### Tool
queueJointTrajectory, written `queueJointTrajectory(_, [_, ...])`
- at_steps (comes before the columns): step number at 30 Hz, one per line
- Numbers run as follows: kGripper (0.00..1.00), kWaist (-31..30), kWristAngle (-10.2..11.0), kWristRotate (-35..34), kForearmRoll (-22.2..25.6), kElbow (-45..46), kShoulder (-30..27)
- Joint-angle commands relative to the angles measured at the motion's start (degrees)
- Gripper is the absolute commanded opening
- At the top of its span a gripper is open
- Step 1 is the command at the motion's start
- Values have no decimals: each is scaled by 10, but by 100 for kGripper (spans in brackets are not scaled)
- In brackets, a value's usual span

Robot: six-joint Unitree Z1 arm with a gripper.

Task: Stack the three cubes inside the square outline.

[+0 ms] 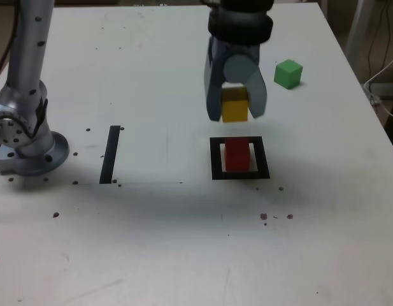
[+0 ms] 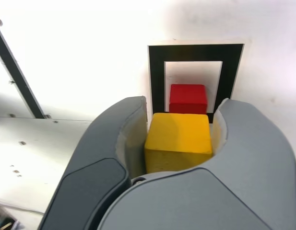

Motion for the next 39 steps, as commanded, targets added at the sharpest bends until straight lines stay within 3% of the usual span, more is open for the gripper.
queueJointTrajectory(1, [32, -10, -1, -8, -12, 6, 5])
queueJointTrajectory(11, [32, -22, -5, -21, -56, 45, 20])
queueJointTrajectory(31, [33, -31, -11, -24, -86, 61, 30])
queueJointTrajectory(35, [40, -31, -11, -24, -90, 63, 31])
queueJointTrajectory(39, [65, -31, -11, -24, -95, 71, 32])
